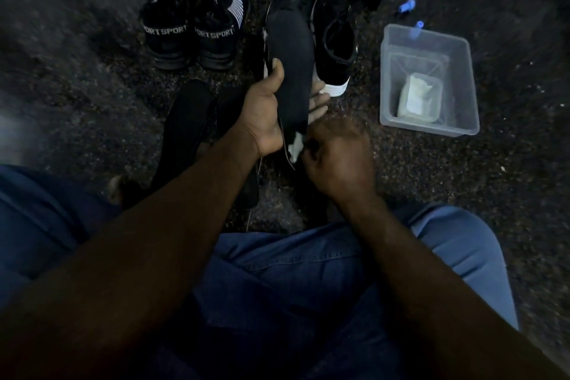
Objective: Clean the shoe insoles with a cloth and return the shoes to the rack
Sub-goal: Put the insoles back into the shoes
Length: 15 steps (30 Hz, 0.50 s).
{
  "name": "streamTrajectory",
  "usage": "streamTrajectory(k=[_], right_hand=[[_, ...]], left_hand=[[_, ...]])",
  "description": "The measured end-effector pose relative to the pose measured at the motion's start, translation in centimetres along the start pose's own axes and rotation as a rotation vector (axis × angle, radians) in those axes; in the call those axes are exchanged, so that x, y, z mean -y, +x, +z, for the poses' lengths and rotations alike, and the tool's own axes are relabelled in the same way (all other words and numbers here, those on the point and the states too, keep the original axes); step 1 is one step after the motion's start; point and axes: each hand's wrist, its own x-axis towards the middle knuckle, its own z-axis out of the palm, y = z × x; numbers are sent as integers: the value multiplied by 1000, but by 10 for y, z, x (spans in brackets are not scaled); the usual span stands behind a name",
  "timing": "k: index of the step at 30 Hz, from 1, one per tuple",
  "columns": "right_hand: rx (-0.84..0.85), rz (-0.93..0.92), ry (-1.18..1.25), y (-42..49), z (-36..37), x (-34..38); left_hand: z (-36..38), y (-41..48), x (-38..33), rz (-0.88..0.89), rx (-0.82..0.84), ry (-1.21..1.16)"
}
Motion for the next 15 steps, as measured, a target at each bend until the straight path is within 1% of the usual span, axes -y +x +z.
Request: streamTrajectory(k=[1,2,3,4,5,6,8,9,11,13,15], right_hand=[[20,112,-12,0,-1,-7],[13,258,25,0,-2,-16],[-12,415,132,1,-5,-23],[-34,559,307,5,-8,-31],[-48,664,512,9,-11,-34],[-50,718,716,12,-12,-35],[33,744,1023,16,-12,-26],[98,752,1113,16,-11,-19],[184,742,1147,14,-7,-8],[204,712,1125,13,-4,-2],[226,722,1133,13,-2,-2]], left_hand=[[0,-1,0,10,-11,10],[-2,-2,-1,16,-21,14],[-6,-3,-1,17,-31,15],[-9,-3,-3,17,-38,23],[-12,-4,-3,14,-44,42],[-14,-5,-4,12,-45,67],[-14,-7,-3,-2,-48,113],[-12,-7,-2,-18,-41,125],[-10,-6,1,-46,-24,148],[-9,-6,3,-47,-14,168],[-9,-7,1,-39,16,178]])
